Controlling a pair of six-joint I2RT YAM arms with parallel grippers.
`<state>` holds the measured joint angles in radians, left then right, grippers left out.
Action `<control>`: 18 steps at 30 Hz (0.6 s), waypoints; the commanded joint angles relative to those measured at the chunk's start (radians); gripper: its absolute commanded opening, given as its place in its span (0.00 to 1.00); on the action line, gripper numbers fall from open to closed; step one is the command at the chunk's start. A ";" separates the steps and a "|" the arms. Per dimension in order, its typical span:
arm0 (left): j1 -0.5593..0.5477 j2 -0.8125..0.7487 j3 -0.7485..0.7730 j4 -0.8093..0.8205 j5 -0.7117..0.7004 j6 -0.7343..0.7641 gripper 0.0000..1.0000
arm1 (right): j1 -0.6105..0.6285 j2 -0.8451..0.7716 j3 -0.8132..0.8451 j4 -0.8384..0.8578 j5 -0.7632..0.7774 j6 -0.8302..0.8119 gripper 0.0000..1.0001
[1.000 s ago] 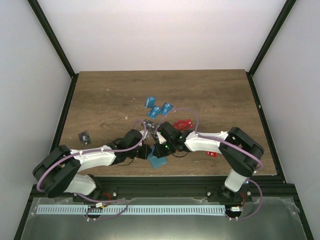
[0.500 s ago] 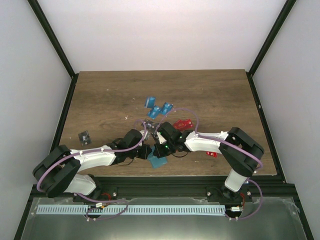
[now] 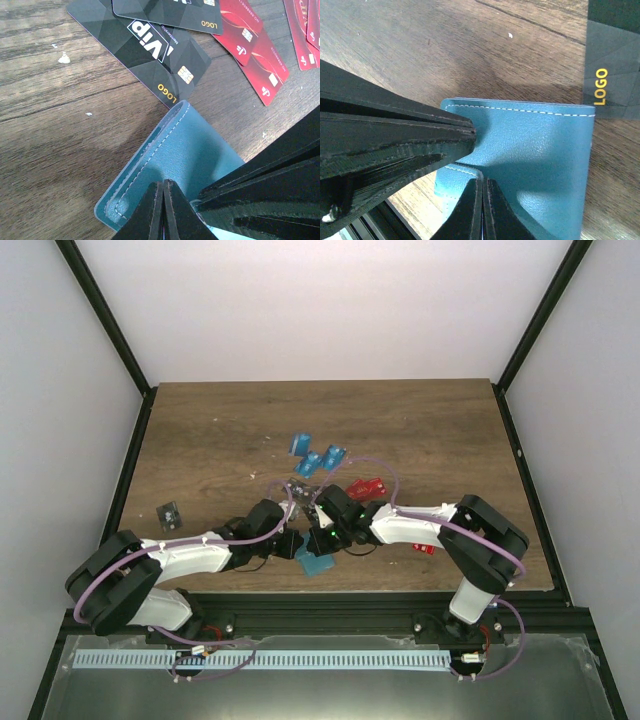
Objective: Put the credit cards into the card holder
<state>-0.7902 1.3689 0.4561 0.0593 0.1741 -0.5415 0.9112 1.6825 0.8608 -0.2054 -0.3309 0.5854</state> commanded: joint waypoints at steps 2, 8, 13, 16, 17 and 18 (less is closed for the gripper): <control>0.004 -0.003 -0.030 -0.054 -0.039 0.015 0.04 | -0.006 0.048 -0.071 -0.190 0.128 0.028 0.01; 0.003 -0.010 -0.040 -0.058 -0.058 0.013 0.04 | -0.012 0.059 -0.086 -0.246 0.162 0.060 0.01; 0.004 -0.009 -0.046 -0.055 -0.073 0.013 0.04 | -0.012 0.077 -0.097 -0.285 0.184 0.067 0.01; 0.004 -0.003 -0.048 -0.056 -0.085 0.012 0.04 | -0.012 0.101 -0.111 -0.304 0.202 0.064 0.01; 0.004 -0.001 -0.048 -0.058 -0.090 0.012 0.04 | -0.012 0.111 -0.117 -0.310 0.206 0.065 0.01; 0.003 -0.001 -0.048 -0.058 -0.092 0.011 0.04 | -0.012 0.123 -0.122 -0.319 0.210 0.065 0.01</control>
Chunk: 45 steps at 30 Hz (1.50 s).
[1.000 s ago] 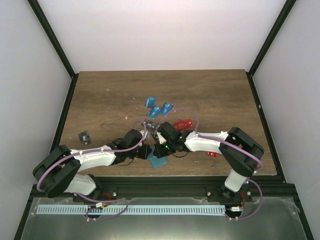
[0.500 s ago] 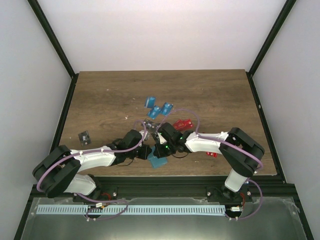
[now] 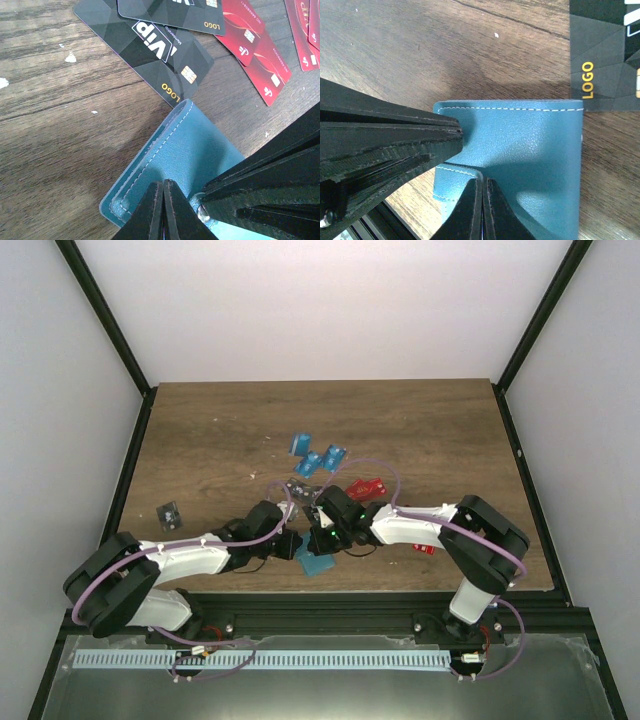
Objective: Put the credit cards into the card holder
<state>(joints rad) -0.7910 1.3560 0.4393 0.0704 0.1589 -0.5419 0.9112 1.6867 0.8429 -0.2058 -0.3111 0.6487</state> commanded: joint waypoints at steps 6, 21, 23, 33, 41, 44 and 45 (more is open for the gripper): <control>0.005 0.014 -0.028 -0.074 -0.091 0.011 0.04 | -0.012 0.158 -0.106 -0.376 0.241 0.013 0.01; 0.004 0.071 0.008 -0.071 -0.097 0.014 0.04 | 0.000 0.036 -0.067 -0.367 0.103 -0.006 0.01; 0.004 0.077 0.011 -0.064 -0.089 0.016 0.04 | 0.000 0.012 -0.022 -0.357 0.064 -0.004 0.01; 0.003 0.112 0.028 -0.054 -0.067 0.027 0.04 | 0.005 -0.009 0.063 -0.390 0.018 -0.009 0.01; 0.003 0.115 0.029 -0.047 -0.059 0.031 0.04 | 0.008 -0.048 0.078 -0.317 -0.016 -0.005 0.01; 0.003 0.114 0.029 -0.047 -0.060 0.032 0.04 | 0.008 -0.070 0.089 -0.299 -0.018 -0.009 0.01; 0.003 0.115 0.029 -0.047 -0.059 0.033 0.04 | 0.008 -0.071 0.093 -0.295 -0.015 -0.010 0.01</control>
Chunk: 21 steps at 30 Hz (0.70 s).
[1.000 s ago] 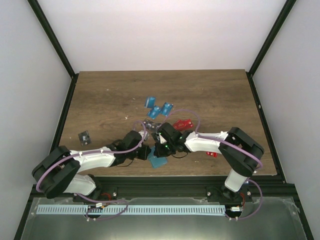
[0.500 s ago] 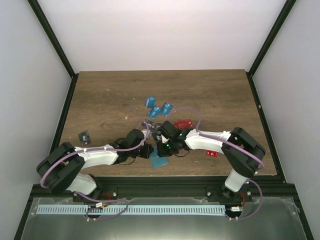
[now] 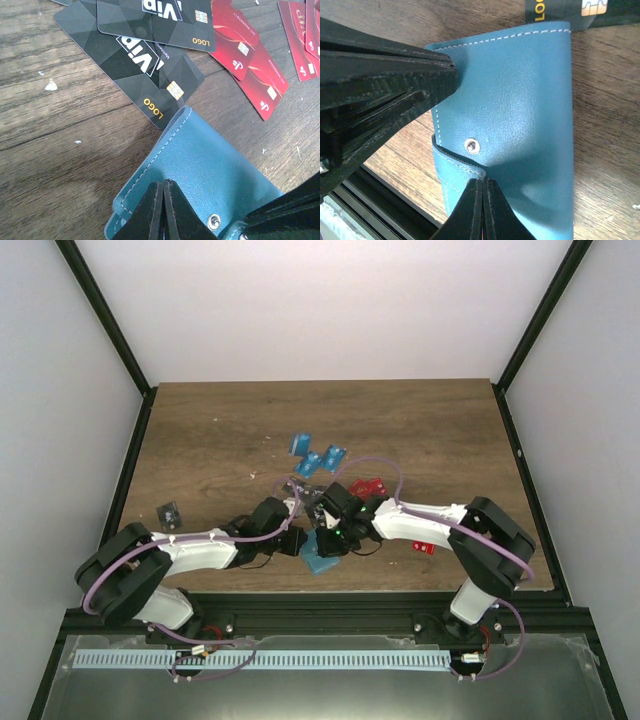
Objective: Put the credit cards into the card holder
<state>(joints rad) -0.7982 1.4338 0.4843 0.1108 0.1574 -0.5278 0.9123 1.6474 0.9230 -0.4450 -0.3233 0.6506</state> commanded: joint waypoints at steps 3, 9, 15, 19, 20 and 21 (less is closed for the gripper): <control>0.010 0.039 -0.016 -0.085 -0.055 0.020 0.04 | 0.006 -0.024 0.021 -0.041 0.003 -0.018 0.01; 0.011 0.037 -0.020 -0.082 -0.052 0.022 0.04 | 0.006 -0.003 0.029 -0.002 0.015 -0.034 0.01; 0.011 0.034 -0.023 -0.077 -0.043 0.026 0.04 | 0.006 0.035 0.052 0.033 0.021 -0.066 0.01; 0.010 0.031 -0.024 -0.077 -0.042 0.029 0.04 | 0.007 0.042 0.059 0.040 0.054 -0.087 0.01; 0.010 0.031 -0.023 -0.077 -0.042 0.028 0.04 | 0.007 0.040 0.059 0.043 0.057 -0.092 0.01; 0.010 0.033 -0.023 -0.076 -0.041 0.029 0.04 | 0.007 0.039 0.060 0.049 0.062 -0.096 0.01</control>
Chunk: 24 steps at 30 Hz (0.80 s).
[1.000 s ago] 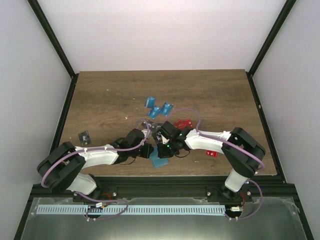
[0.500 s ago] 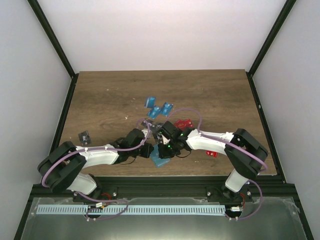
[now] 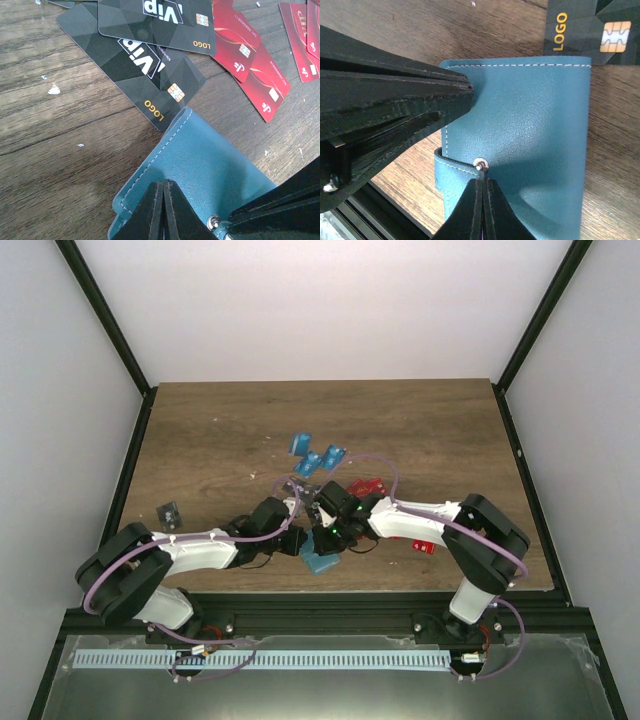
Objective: Put the credit cards into the card holder
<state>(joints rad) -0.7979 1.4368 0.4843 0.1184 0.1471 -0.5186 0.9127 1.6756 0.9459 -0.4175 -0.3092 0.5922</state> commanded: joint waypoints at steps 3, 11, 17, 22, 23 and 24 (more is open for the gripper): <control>0.010 0.034 -0.021 -0.083 -0.031 0.020 0.04 | 0.006 0.010 0.039 0.023 0.063 -0.046 0.01; 0.009 0.037 -0.021 -0.084 -0.031 0.020 0.04 | 0.006 0.002 0.034 0.054 0.076 -0.054 0.01; 0.009 0.041 -0.021 -0.082 -0.030 0.021 0.04 | 0.006 -0.015 0.040 0.058 0.082 -0.070 0.01; 0.010 0.043 -0.021 -0.080 -0.030 0.021 0.04 | 0.006 -0.015 0.036 0.069 0.070 -0.075 0.01; 0.009 0.044 -0.021 -0.080 -0.030 0.021 0.04 | 0.006 -0.020 0.034 0.075 0.064 -0.078 0.01; 0.010 0.045 -0.021 -0.080 -0.030 0.021 0.04 | 0.008 -0.026 0.032 0.082 0.058 -0.081 0.01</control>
<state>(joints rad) -0.7952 1.4445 0.4843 0.1299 0.1387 -0.5156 0.9142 1.6752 0.9485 -0.3969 -0.2802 0.5335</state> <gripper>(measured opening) 0.039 0.014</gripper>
